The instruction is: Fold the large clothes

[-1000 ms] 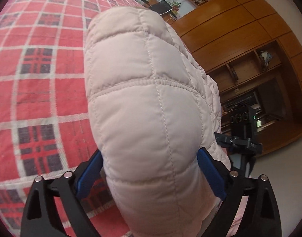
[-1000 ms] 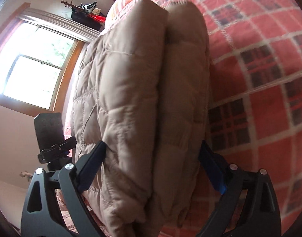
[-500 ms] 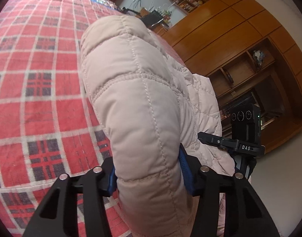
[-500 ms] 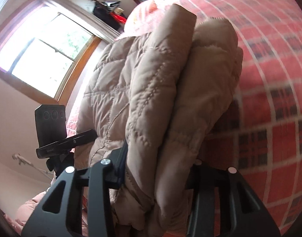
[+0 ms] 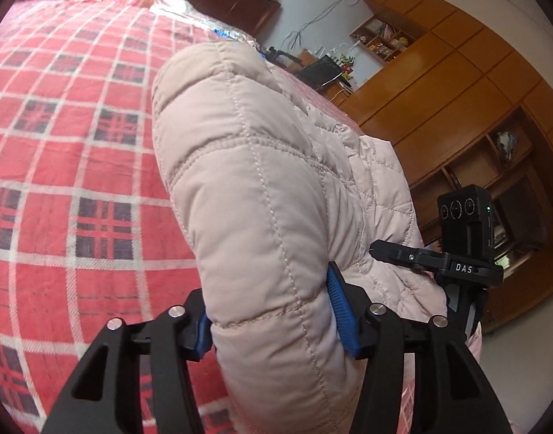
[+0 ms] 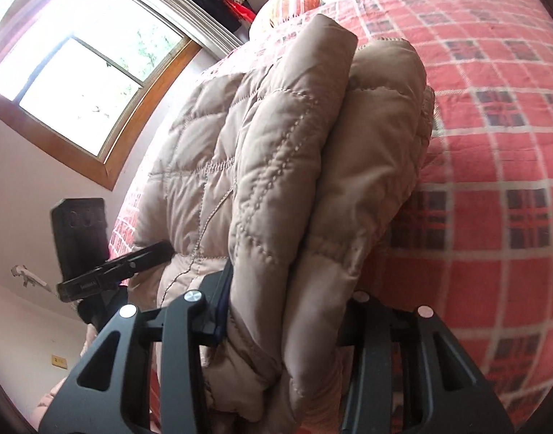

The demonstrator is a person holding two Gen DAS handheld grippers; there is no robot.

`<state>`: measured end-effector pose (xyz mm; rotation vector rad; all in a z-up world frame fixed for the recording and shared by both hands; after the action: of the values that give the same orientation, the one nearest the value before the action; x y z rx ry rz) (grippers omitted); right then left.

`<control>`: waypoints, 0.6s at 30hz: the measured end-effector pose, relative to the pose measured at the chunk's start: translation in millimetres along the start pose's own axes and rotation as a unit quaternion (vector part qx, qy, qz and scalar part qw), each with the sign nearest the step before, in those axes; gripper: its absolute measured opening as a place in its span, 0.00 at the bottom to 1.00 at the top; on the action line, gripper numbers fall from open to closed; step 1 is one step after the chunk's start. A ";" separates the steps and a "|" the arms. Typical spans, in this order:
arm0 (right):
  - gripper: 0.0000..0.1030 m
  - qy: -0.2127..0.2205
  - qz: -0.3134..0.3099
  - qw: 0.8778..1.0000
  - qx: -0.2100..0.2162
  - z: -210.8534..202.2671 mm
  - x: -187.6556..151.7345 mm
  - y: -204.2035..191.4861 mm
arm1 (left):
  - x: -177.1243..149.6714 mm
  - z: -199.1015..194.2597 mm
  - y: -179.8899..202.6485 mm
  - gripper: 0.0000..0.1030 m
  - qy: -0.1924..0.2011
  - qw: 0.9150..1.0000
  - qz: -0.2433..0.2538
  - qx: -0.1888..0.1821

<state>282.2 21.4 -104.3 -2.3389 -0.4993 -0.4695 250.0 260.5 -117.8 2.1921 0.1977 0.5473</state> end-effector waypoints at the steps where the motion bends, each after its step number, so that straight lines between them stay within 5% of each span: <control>1: 0.41 0.000 0.004 1.000 0.003 0.5 -0.4 0.8 | 0.2 0.9 -3.9 0.56 -0.003 1.000 -0.001 -0.006; 7: 0.74 -0.002 0.024 1.000 -0.015 -6.6 -7.7 18.1 | -2.8 -3.0 -1.9 0.74 -0.001 0.999 0.011 0.031; 10: 0.85 0.013 0.018 0.999 -0.043 -24.4 -16.8 19.5 | -4.7 -11.1 9.3 0.82 0.023 0.997 0.008 0.078; 14: 0.90 0.037 -0.001 0.993 -0.113 -54.2 -34.0 2.5 | -21.8 -34.6 19.2 0.86 0.057 0.986 0.023 0.156; 18: 0.92 0.065 -0.014 0.987 -0.145 -87.2 -57.6 -23.0 | -50.2 -58.9 23.6 0.87 0.084 0.977 0.034 0.192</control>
<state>204.9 -35.7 -57.4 -2.5579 -0.4260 -0.7478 177.7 271.0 -83.1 2.5340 0.3445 0.7868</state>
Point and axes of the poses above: each gripper's, at about its wrist camera, not at the fingertips, and z roughly the way its jaws point, y to its right, x to its top, the point moved 7 cm from there along z, roughly the way its jaws point, and after that the axes turned 11 degrees about -z, right-handed, at the moved point
